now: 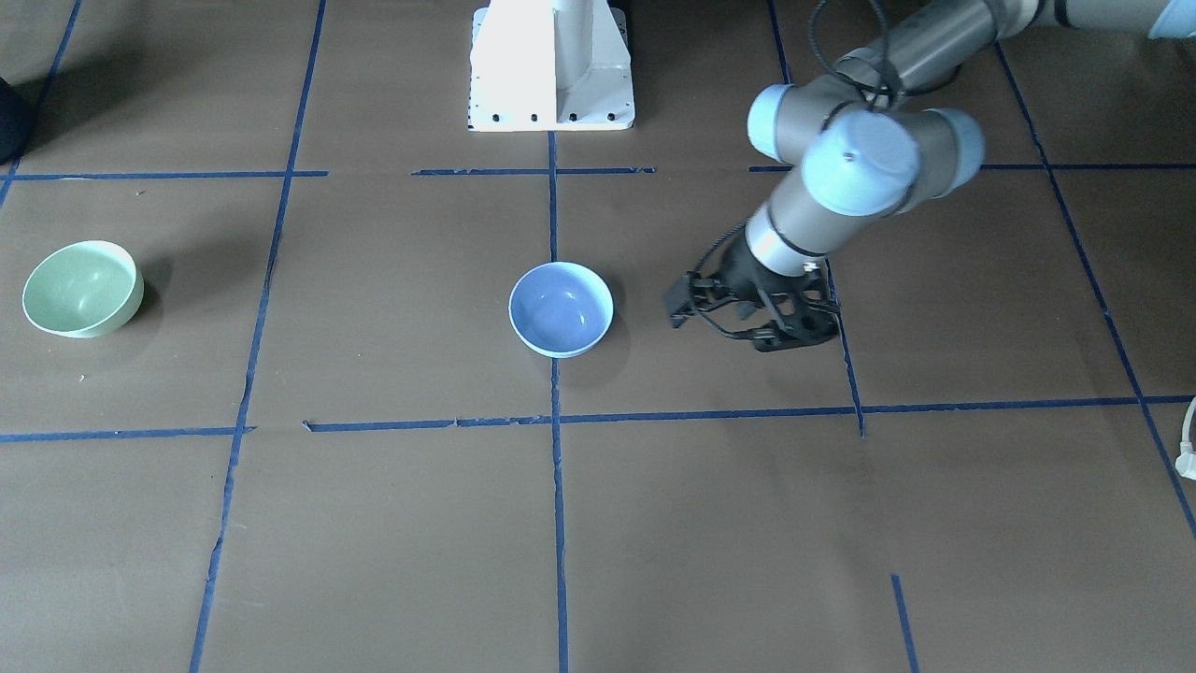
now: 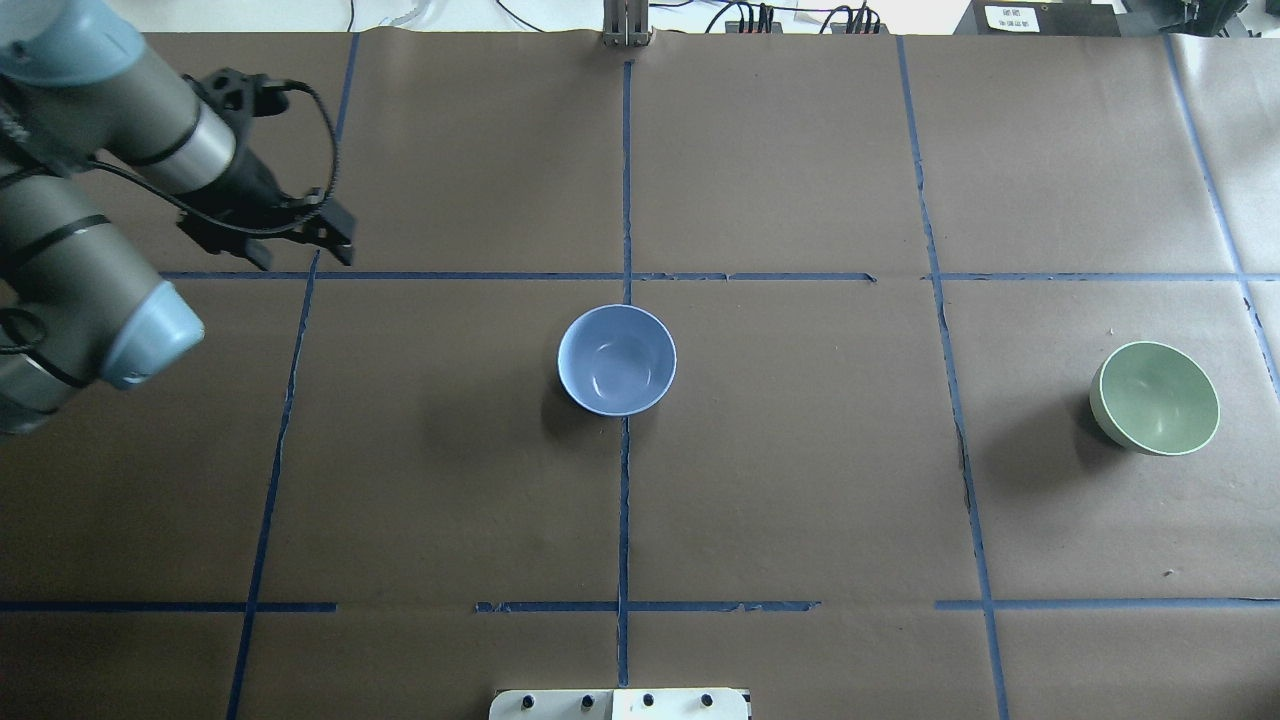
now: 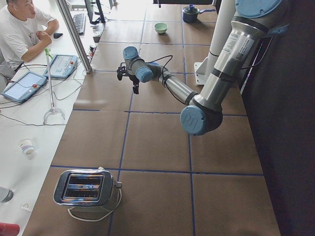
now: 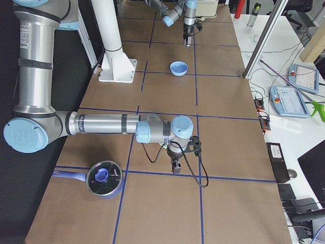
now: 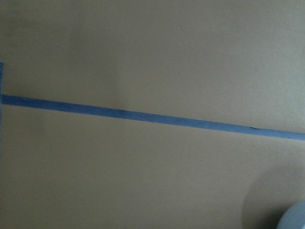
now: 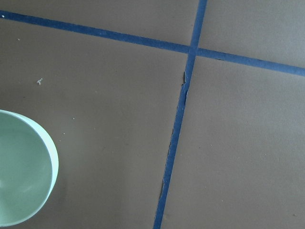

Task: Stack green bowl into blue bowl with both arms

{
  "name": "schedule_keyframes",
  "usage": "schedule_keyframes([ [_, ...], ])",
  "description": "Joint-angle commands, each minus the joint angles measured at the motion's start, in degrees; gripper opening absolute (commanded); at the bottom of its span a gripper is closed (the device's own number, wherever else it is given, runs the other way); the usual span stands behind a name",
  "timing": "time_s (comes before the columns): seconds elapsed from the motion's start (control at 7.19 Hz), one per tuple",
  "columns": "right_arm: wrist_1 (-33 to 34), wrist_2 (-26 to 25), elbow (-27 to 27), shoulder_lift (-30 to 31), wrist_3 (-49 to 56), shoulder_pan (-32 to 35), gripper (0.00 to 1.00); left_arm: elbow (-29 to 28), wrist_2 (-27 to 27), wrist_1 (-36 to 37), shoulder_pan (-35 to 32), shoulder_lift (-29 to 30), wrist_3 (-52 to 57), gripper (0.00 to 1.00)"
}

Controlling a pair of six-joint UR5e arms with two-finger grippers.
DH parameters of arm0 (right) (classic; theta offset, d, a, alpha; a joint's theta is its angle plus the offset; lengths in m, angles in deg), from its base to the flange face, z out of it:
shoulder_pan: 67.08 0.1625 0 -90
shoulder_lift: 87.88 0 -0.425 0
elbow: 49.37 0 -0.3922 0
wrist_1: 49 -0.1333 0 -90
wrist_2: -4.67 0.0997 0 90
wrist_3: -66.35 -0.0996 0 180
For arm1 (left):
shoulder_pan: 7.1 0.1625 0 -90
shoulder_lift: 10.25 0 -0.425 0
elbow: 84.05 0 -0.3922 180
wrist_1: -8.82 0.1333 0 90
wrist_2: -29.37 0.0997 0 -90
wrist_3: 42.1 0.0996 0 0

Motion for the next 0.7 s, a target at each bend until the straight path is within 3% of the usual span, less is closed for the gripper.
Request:
schedule_keyframes([
  [0.0, 0.0, 0.22, -0.09, 0.0, 0.0, -0.02, 1.0, 2.5, -0.2, 9.47, -13.12, -9.95, 32.37, 1.0],
  [0.28, -0.09, 0.14, -0.53, 0.0, 0.0, -0.02, 1.0, 1.45, -1.16, 9.32, -23.68, -20.39, 45.53, 1.0],
  [0.56, -0.09, 0.14, -1.76, -0.35, -0.44, -0.02, 1.0, 1.62, -7.63, 10.46, -32.84, -28.07, 51.03, 1.0],
])
